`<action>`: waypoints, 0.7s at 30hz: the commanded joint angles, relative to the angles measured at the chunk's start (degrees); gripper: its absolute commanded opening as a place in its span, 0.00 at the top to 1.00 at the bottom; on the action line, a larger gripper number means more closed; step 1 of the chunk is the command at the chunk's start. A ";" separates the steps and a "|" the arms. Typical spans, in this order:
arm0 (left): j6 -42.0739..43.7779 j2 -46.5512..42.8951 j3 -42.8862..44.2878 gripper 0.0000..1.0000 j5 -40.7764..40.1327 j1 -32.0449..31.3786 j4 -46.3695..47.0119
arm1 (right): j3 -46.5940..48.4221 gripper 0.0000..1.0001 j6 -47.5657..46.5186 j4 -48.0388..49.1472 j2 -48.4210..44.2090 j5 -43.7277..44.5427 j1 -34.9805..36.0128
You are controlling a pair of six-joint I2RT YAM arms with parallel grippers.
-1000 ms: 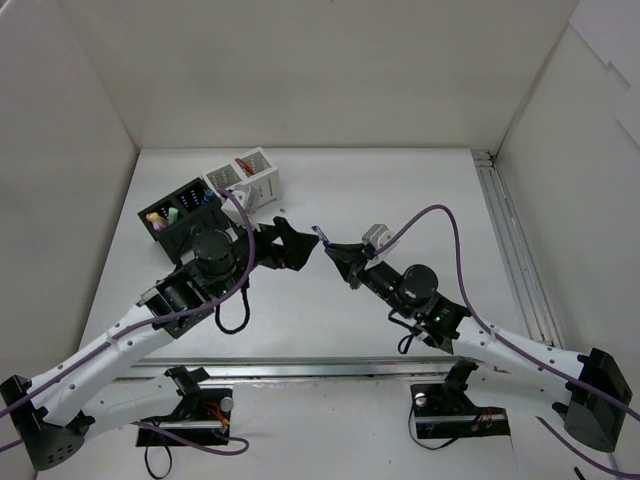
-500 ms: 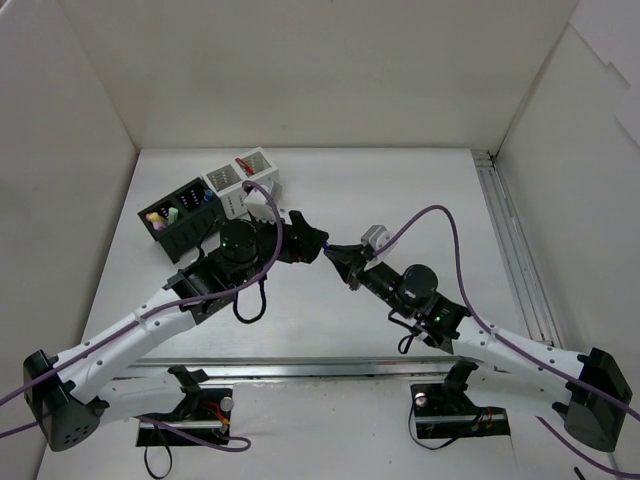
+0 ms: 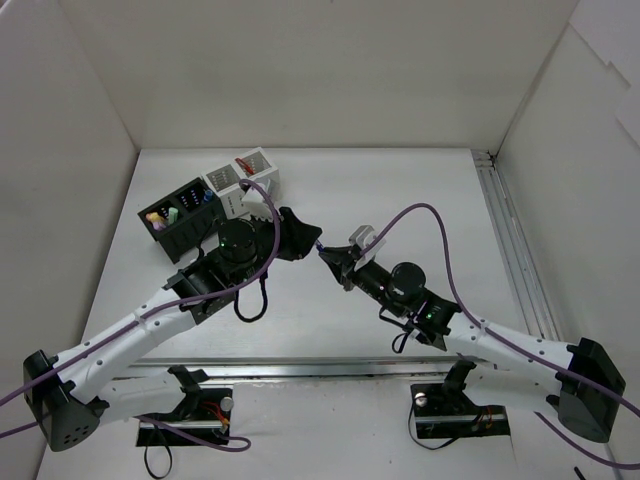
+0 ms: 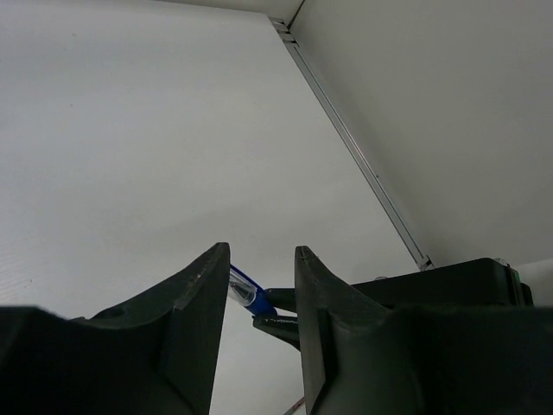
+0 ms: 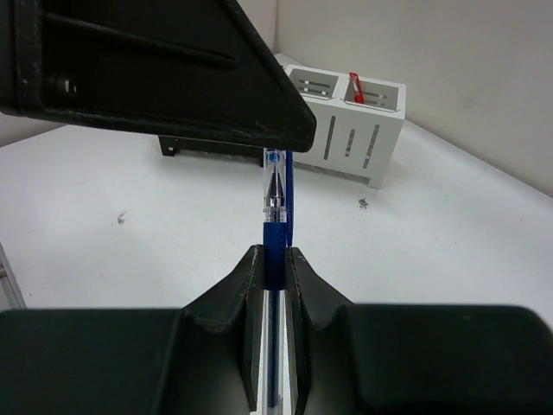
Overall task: Sort the stationery into containers
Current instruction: Close the pen cap on the pen.
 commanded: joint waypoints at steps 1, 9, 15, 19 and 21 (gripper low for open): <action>-0.60 -0.10 1.61 0.69 -0.61 0.33 4.19 | 3.85 1.00 -0.93 4.79 -0.66 2.40 0.47; -0.95 -0.98 1.00 0.61 -2.90 0.33 3.49 | 3.58 1.00 -0.76 4.79 -1.11 2.67 0.47; -0.60 -1.77 0.73 0.58 -3.34 0.33 4.10 | 3.41 1.00 -0.41 4.79 -1.11 2.67 0.47; -1.04 -0.72 0.82 0.62 -2.81 0.33 4.28 | 3.76 1.00 -0.23 4.79 -1.19 2.40 0.47; -1.21 -0.36 1.09 0.66 -2.90 0.33 4.19 | 3.85 1.00 -0.32 4.79 -1.37 2.23 0.64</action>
